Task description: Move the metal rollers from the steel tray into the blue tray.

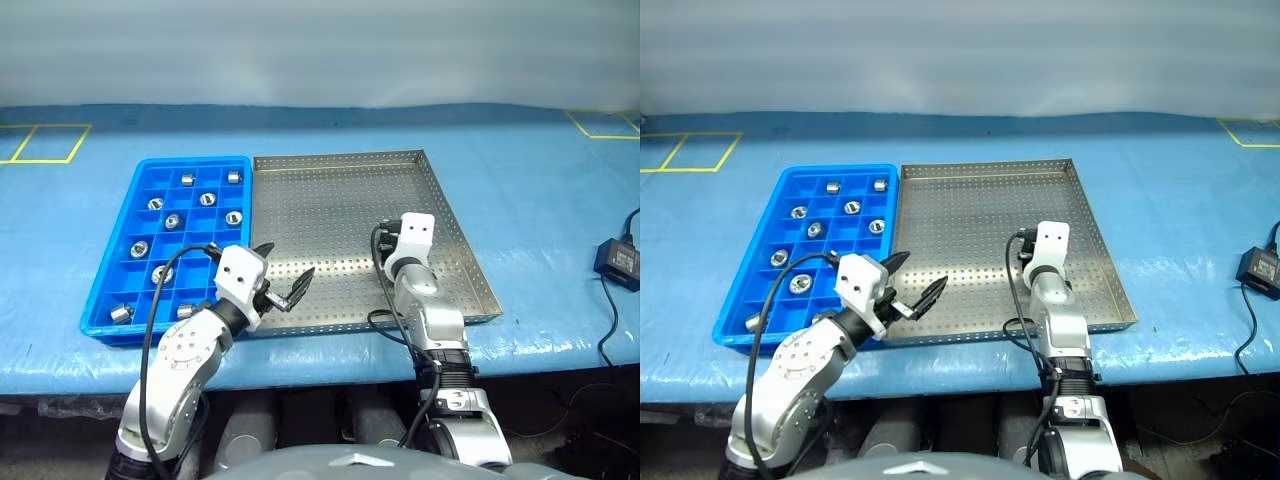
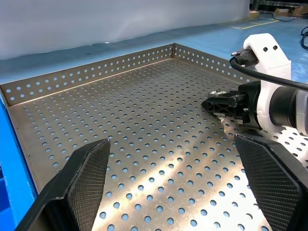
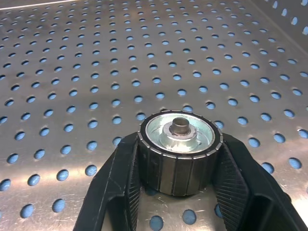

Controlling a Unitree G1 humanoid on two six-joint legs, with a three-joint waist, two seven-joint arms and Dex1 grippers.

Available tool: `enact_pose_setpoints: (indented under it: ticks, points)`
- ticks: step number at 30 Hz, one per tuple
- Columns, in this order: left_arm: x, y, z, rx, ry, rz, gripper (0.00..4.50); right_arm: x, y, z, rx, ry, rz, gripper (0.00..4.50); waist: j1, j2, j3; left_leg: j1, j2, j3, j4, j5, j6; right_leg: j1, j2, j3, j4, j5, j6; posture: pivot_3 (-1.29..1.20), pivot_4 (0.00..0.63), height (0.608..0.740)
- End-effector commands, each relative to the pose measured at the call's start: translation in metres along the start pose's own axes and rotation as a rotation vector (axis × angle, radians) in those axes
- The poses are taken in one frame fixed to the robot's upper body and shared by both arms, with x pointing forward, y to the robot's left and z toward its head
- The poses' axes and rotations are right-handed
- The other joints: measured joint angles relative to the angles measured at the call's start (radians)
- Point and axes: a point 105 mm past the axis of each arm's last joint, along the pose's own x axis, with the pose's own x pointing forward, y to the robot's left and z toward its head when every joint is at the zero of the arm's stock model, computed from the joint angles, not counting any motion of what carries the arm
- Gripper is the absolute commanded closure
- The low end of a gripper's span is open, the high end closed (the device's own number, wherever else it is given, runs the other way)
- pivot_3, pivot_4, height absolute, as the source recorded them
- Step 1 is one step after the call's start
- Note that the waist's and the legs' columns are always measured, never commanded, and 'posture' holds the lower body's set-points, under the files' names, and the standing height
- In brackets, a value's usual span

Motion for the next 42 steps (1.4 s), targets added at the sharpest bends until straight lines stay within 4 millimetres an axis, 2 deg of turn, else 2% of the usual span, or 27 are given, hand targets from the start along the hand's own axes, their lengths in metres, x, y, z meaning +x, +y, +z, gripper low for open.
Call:
enact_pose_setpoints:
  ticks: [1, 4, 9, 13, 18, 25, 32, 37, 42]
  points:
    - [-0.003, 0.001, 0.012, 0.015, -0.055, 0.031, 0.00, -0.002, 0.032, 0.048, -0.015, -0.130, 0.140, 2.79, 0.000, 0.000, 0.001, 0.000, 0.000, 0.000, 0.000, 0.000, 0.000, 0.000, 0.000, 0.000, 0.000, 0.000, 0.000, 0.20, 0.150, 0.740]
    - [-0.008, 0.005, 0.013, 0.021, -0.064, 0.072, 0.00, -0.005, 0.061, 0.069, -0.052, -0.177, 0.253, 2.79, 0.002, 0.000, 0.003, 0.000, 0.000, 0.000, 0.000, 0.000, 0.000, -0.001, 0.000, 0.000, 0.000, 0.000, 0.000, 0.25, 0.150, 0.740]
    - [-0.021, 0.015, 0.017, 0.026, -0.080, 0.179, 0.00, -0.014, 0.108, 0.094, -0.077, -0.236, 0.423, 2.79, 0.031, -0.002, 0.004, 0.000, 0.001, -0.002, -0.004, 0.000, 0.000, -0.001, 0.001, -0.002, 0.000, 0.001, 0.003, 0.36, 0.150, 0.740]
    - [-0.034, 0.020, 0.015, 0.025, -0.072, 0.256, 0.00, -0.021, 0.136, 0.102, -0.090, -0.250, 0.534, 2.79, 0.069, -0.003, 0.005, -0.001, 0.000, -0.003, -0.007, 0.000, 0.000, -0.002, -0.001, -0.003, -0.001, 0.000, 0.003, 0.44, 0.150, 0.740]
    - [-0.048, 0.021, 0.013, 0.015, -0.068, 0.341, 0.00, -0.025, 0.164, 0.098, -0.136, -0.246, 0.640, 2.79, 0.120, -0.006, 0.007, -0.003, -0.002, -0.005, -0.007, 0.000, 0.000, -0.003, -0.003, -0.005, -0.003, -0.001, 0.004, 0.53, 0.150, 0.740]
    - [-0.058, 0.021, 0.012, 0.014, -0.064, 0.391, 0.00, -0.026, 0.178, 0.089, -0.155, -0.222, 0.693, 2.79, 0.208, -0.005, 0.007, -0.010, -0.002, -0.012, -0.007, 0.000, 0.000, -0.003, -0.003, -0.014, -0.010, -0.002, 0.003, 0.57, 0.150, 0.740]
    - [-0.055, 0.020, 0.012, 0.014, -0.065, 0.380, 0.00, -0.023, 0.173, 0.082, -0.163, -0.197, 0.686, 2.79, 0.294, -0.004, 0.007, -0.012, -0.002, -0.012, -0.008, -0.001, 0.000, -0.004, -0.003, -0.016, -0.015, 0.000, 0.007, 0.55, 0.150, 0.740]
    - [-0.051, 0.019, 0.013, 0.014, -0.067, 0.357, 0.00, -0.023, 0.171, 0.073, -0.160, -0.164, 0.687, 2.79, 0.336, -0.004, 0.007, -0.013, -0.001, -0.012, -0.008, -0.001, -0.001, -0.004, -0.003, -0.017, -0.015, 0.000, 0.007, 0.53, 0.150, 0.740]
    - [-0.049, 0.018, 0.013, 0.014, -0.068, 0.347, 0.00, -0.023, 0.171, 0.066, -0.162, -0.146, 0.685, 2.79, 0.356, -0.004, 0.007, -0.013, -0.001, -0.011, -0.008, -0.001, -0.001, -0.004, -0.003, -0.018, -0.015, 0.000, 0.007, 0.53, 0.150, 0.740]
